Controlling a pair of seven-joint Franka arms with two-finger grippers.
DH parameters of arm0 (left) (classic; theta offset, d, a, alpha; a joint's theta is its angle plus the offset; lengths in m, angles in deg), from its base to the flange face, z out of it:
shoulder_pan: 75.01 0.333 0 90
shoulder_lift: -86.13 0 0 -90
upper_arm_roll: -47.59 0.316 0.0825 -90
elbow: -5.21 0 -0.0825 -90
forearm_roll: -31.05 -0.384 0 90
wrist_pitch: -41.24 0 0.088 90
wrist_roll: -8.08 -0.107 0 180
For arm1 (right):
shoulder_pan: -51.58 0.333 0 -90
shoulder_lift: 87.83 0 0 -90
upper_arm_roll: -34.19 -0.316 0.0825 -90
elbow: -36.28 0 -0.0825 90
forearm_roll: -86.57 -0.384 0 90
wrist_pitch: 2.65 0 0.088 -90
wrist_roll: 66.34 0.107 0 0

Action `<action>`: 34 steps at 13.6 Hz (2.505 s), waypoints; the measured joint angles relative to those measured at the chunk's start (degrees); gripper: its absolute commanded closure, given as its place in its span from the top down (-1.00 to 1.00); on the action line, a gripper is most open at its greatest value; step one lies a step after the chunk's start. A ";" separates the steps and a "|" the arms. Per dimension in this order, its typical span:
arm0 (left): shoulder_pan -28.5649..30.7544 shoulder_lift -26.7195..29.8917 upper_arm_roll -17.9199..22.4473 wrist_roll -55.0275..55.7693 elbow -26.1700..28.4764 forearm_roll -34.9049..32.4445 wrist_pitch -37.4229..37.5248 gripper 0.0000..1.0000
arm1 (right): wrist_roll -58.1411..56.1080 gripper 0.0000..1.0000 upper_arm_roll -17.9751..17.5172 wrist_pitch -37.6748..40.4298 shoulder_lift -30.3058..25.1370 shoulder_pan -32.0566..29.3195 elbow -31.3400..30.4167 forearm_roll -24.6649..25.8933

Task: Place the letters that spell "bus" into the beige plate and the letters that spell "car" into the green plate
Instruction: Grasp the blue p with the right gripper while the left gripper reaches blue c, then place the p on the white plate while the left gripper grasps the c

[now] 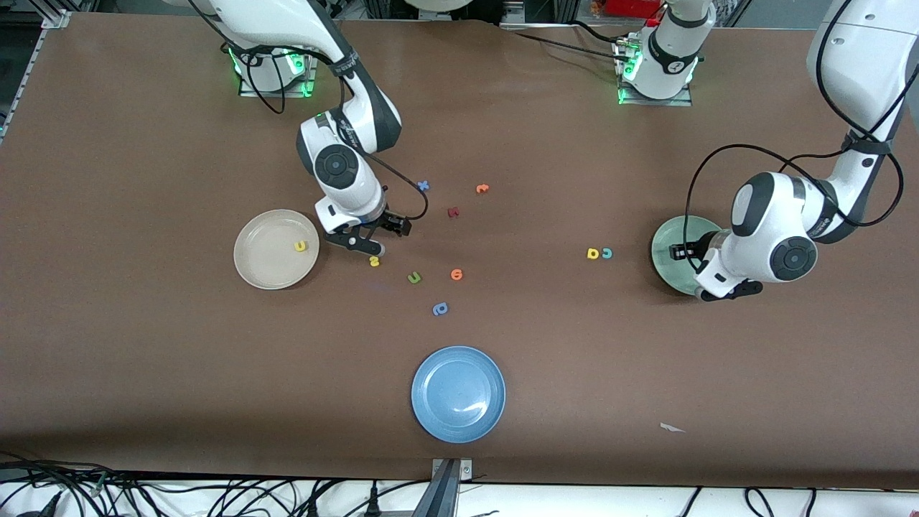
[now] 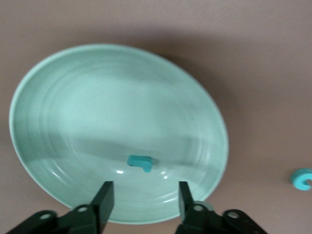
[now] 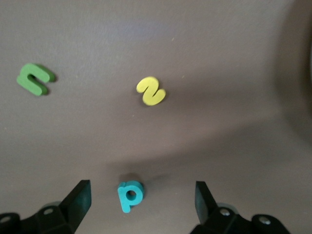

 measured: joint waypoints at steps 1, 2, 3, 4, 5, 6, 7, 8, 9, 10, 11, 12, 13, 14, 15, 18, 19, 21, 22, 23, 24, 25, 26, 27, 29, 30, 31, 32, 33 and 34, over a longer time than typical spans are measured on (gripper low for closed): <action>0.01 0.86 -1.10 0.64 -0.41 0.50 0.46 1.00 | 0.77 0.89 0.00 -0.68 0.53 0.57 -0.02 -0.01; 0.00 1.71 -2.26 1.85 -0.51 1.60 0.77 1.00 | 1.65 0.88 0.00 -1.29 0.96 1.01 -0.04 -0.01; -0.04 2.37 -3.40 3.41 -0.49 2.72 0.93 0.97 | 2.28 0.83 0.01 -1.75 1.31 1.54 -0.05 -0.01; -0.07 2.64 -4.62 5.55 -0.46 3.36 0.94 0.87 | 2.73 0.70 0.01 -2.01 1.61 2.23 -0.09 -0.01; -0.17 2.61 -5.78 8.14 -0.39 3.56 0.75 0.85 | 3.05 0.60 0.01 -2.33 1.85 2.81 -0.26 -0.01; -0.46 2.49 -6.72 10.89 -0.12 3.59 0.01 0.84 | 3.19 0.43 0.01 -3.19 2.08 3.18 -0.55 -0.01; -1.01 2.27 -7.26 13.56 0.31 3.62 -1.60 0.81 | 3.20 0.30 0.02 -4.10 2.29 3.40 -0.88 -0.01; -1.86 1.91 -7.46 16.29 0.98 3.62 -3.88 0.78 | 3.20 0.22 0.03 -4.70 2.41 3.59 -1.19 -0.01; -2.69 1.39 -7.49 18.95 1.71 3.62 -6.35 0.75 | 3.20 0.14 0.03 -5.00 2.44 3.78 -1.49 -0.01; -3.31 0.72 -7.51 21.24 2.57 3.62 -8.84 0.72 | 3.20 0.11 0.03 -5.24 2.47 3.94 -1.77 0.00; -3.73 -0.01 -7.50 23.03 3.47 3.62 -11.10 0.70 | 3.20 0.11 0.03 -5.56 2.51 4.02 -1.98 0.00; -4.00 -0.76 -7.50 24.49 4.17 3.62 -12.82 0.67 | 3.20 0.01 0.03 -5.80 2.55 4.04 -2.10 0.00; -4.20 -1.53 -7.49 25.31 4.64 3.62 -13.85 0.64 | 3.19 -0.15 0.03 -5.91 2.57 4.07 -2.14 0.06; -4.39 -2.24 -7.48 25.71 4.96 3.61 -14.72 0.62 | 3.19 -0.35 0.03 -6.02 2.55 4.13 -2.14 0.14; -4.51 -2.85 -7.48 25.99 5.38 3.61 -15.66 0.59 | 3.17 -0.51 0.04 -6.09 2.55 4.18 -2.14 0.23; -4.54 -3.70 -7.43 26.27 7.03 2.80 -17.62 0.59 | 3.14 -0.67 0.11 -6.21 2.37 4.28 -2.13 0.28; -4.54 -3.73 -7.40 26.30 7.61 1.34 -17.85 0.59 | 3.07 -0.67 0.21 -6.22 2.37 4.32 -2.11 0.28; -4.54 -3.74 -7.32 26.31 8.37 -0.22 -18.06 0.59 | 1.58 -0.67 1.76 -5.17 2.01 4.53 -1.62 1.35; -4.54 -3.73 -7.30 26.26 8.53 -0.32 -18.08 0.59 | -0.60 -0.67 3.42 -2.52 1.11 4.57 -0.97 3.18; -4.54 -3.74 -7.30 26.24 8.61 -0.33 -18.08 0.58 | -3.75 -0.67 5.67 1.32 -0.36 4.60 -0.22 4.63; -4.55 -3.75 -7.31 26.22 8.66 -0.33 -18.08 0.57 | -7.93 -0.67 8.38 5.49 -2.10 4.59 0.42 5.26; -4.55 -3.78 -7.31 26.19 8.74 -0.36 -18.08 0.56 | -12.71 -0.67 11.34 9.24 -3.74 4.54 0.72 5.53; -4.55 -3.87 -7.30 26.17 8.86 -0.68 -18.08 0.53 | -18.09 -0.66 14.68 12.09 -5.02 4.48 0.72 5.80; -4.55 -3.98 -7.30 26.17 9.03 -1.40 -18.08 0.47 | -23.76 -0.66 18.20 13.79 -5.69 4.41 0.65 5.88; -4.55 -4.26 -7.31 26.17 9.39 -1.99 -18.13 0.43 | -32.06 -0.66 23.30 14.83 -5.91 3.86 -0.23 5.87; -4.55 -4.28 -7.32 26.17 9.38 -1.99 -18.20 0.40 | -33.72 -0.66 24.17 14.80 -5.84 3.40 -1.16 5.87; -4.56 -4.28 -7.37 26.17 9.38 -1.99 -18.25 0.29 | -34.02 -0.66 24.33 14.76 -5.65 3.02 -1.91 5.88; -4.56 -4.28 -7.38 26.17 9.38 -1.99 -18.28 0.14 | -34.02 -0.66 24.33 14.74 -5.21 2.55 -2.44 5.88; -4.56 -4.28 -7.48 26.17 9.37 -1.99 -18.42 -0.07 | -34.02 -0.65 24.33 14.60 -4.44 1.99 -2.95 5.87; -4.59 -4.29 -7.49 26.17 9.37 -1.99 -18.42 -0.33 | -34.02 -0.58 24.32 14.20 -3.31 1.45 -3.40 5.87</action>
